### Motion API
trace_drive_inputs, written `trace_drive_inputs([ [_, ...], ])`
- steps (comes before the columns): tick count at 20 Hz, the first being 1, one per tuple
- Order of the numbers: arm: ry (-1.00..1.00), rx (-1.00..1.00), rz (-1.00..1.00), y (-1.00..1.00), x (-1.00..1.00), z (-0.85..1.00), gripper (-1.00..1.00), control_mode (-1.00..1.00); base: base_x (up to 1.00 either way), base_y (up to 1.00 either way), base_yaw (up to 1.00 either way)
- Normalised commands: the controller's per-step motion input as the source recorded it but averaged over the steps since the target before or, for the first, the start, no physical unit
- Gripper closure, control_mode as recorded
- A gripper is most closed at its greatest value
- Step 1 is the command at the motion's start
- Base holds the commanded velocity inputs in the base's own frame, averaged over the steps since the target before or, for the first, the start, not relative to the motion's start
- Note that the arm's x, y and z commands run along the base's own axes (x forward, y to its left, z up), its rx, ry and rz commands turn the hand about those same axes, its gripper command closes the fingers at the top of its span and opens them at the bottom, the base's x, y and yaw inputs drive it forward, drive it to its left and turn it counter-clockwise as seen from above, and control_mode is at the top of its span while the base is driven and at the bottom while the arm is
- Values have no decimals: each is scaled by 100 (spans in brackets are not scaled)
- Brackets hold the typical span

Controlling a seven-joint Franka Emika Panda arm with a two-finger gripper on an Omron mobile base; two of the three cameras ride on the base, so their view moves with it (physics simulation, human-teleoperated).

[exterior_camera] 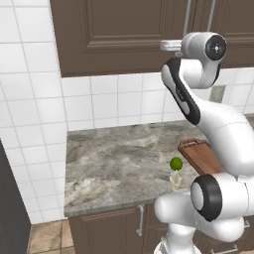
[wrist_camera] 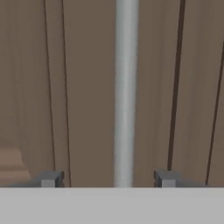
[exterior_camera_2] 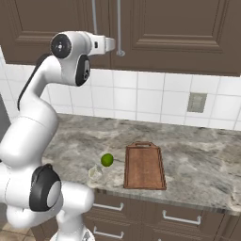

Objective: Open the cabinet. Place the bowl and condiment on the counter. Then place the lime and garlic on the cutting board.

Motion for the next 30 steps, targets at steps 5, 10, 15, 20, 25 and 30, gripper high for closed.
trace_drive_inputs([
  [5,1,0,0,23,-26,0,100,-100,0,0,0],
  [10,-9,0,2,47,-100,0,100,-100,0,0,0],
  [15,-6,0,3,80,-100,0,100,-100,0,0,0],
  [20,-1,0,2,92,-100,0,-100,-100,0,0,0],
  [25,1,6,0,71,-100,0,-100,-100,0,0,0],
  [30,5,26,0,16,-100,10,-100,-100,0,0,0],
])
